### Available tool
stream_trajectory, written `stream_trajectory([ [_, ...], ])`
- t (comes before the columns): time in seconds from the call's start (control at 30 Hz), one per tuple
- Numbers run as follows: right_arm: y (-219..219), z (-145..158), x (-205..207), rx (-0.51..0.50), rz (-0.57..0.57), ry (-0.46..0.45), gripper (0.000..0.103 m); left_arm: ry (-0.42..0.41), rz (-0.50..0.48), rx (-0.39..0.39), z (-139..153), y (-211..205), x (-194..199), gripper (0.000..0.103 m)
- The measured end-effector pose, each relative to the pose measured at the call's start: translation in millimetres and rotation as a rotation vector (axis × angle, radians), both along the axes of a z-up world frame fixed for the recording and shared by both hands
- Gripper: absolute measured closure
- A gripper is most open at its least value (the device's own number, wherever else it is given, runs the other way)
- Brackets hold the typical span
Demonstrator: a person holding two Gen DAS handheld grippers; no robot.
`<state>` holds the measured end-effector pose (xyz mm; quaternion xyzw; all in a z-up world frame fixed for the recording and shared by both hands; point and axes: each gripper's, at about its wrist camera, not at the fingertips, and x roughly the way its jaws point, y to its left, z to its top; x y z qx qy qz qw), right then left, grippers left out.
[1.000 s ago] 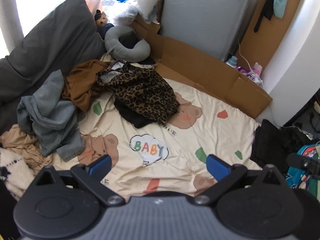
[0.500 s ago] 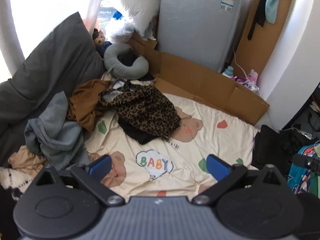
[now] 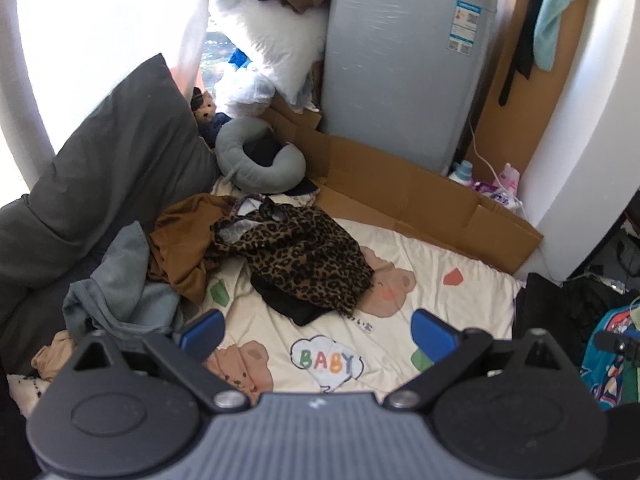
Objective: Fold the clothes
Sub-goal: 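Move both tools toward the leopard-print garment on the clothes pile, then lower the left tool onto the leopard-print garment's edge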
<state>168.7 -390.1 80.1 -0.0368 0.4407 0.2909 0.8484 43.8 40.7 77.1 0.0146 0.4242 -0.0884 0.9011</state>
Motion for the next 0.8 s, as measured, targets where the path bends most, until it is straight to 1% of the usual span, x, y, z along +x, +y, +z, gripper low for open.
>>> stream_trajectory([
  [0.07, 4.1, -2.2, 4.9, 0.001, 0.006, 0.003, 0.000, -0.005, -0.010, -0.009, 1.2, 3.8, 6.5, 0.004],
  [0.17, 10.5, -5.7, 13.2, 0.009, 0.015, 0.013, 0.000, -0.017, -0.016, 0.024, 0.2, 3.8, 17.9, 0.004],
  [0.33, 22.0, -12.6, 29.5, 0.007, 0.013, 0.017, 0.000, -0.026, -0.032, 0.055, -3.8, -0.2, 38.6, 0.004],
  [0.4, 27.2, -16.5, 36.8, 0.001, 0.011, 0.016, 0.000, -0.024, -0.047, 0.076, -9.1, -3.1, 46.5, 0.004],
  [0.47, 32.4, -20.5, 44.2, -0.004, 0.009, 0.015, 0.000, -0.018, -0.050, 0.081, -14.7, -3.9, 53.4, 0.004],
  [0.63, 44.8, -30.5, 62.8, -0.014, 0.003, 0.015, 0.000, -0.005, -0.036, 0.100, -29.9, -6.4, 72.8, 0.001],
  [0.73, 47.1, -38.6, 78.6, 0.002, -0.021, 0.036, 0.000, -0.001, -0.040, 0.120, -40.4, -10.7, 85.1, 0.001],
  [0.8, 49.7, -43.6, 88.5, -0.007, -0.038, 0.038, 0.000, 0.010, -0.036, 0.117, -46.2, -12.6, 93.5, 0.001],
])
